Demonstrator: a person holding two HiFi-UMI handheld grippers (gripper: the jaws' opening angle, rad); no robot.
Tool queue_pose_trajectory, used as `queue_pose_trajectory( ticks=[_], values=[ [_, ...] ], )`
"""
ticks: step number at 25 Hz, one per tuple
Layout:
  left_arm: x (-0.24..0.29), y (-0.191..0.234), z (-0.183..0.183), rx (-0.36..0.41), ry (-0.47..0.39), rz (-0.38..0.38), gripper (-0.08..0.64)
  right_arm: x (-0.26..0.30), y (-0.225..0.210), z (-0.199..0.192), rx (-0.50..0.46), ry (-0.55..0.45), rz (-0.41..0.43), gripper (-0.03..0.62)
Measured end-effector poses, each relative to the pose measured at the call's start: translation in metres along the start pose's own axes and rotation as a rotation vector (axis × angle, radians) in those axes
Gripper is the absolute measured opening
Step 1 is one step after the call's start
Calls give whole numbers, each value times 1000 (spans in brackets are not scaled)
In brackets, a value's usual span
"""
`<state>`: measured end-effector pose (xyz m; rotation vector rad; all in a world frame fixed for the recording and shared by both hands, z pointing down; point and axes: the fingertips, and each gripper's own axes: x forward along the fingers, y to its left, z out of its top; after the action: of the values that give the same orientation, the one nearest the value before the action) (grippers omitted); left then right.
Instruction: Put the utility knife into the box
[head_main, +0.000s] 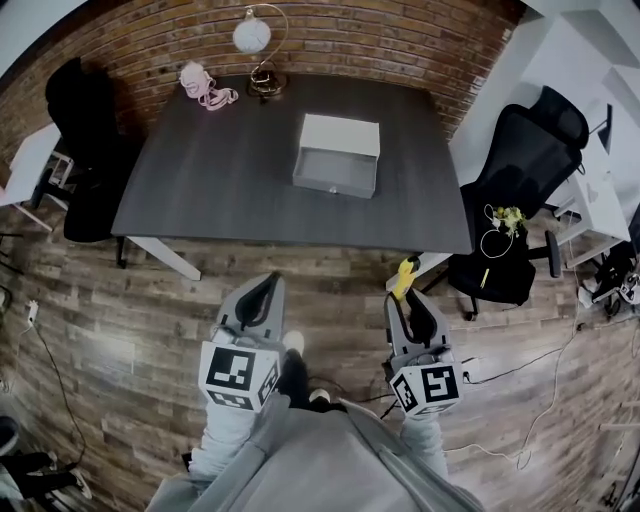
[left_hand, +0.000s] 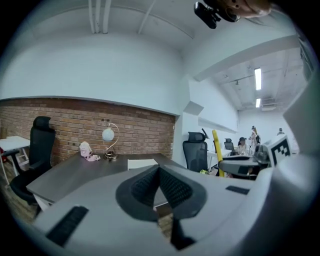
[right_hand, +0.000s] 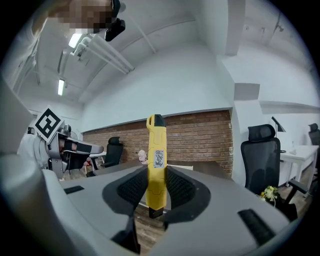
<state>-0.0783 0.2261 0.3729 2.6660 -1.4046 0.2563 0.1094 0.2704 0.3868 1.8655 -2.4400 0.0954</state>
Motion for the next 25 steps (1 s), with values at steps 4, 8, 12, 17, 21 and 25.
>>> queue_pose_trajectory(
  ticks=[4, 8, 12, 17, 21, 25],
  values=[
    [45, 28, 9, -4, 11, -22, 20, 49, -14, 7, -4, 13, -7, 126],
    [83, 57, 19, -8, 12, -33, 20, 92, -26, 11, -6, 26, -19, 126],
    [111, 84, 24, -9, 15, -40, 20, 128, -33, 11, 0, 37, -37, 126],
    [134, 116, 25, -13, 22, -48, 20, 164, -33, 12, 4, 43, -59, 126],
    [145, 127, 25, -13, 25, -62, 20, 178, -32, 13, 9, 42, -82, 126],
    [151, 133, 20, -17, 40, -78, 20, 183, -34, 13, 12, 52, -103, 126]
  ],
)
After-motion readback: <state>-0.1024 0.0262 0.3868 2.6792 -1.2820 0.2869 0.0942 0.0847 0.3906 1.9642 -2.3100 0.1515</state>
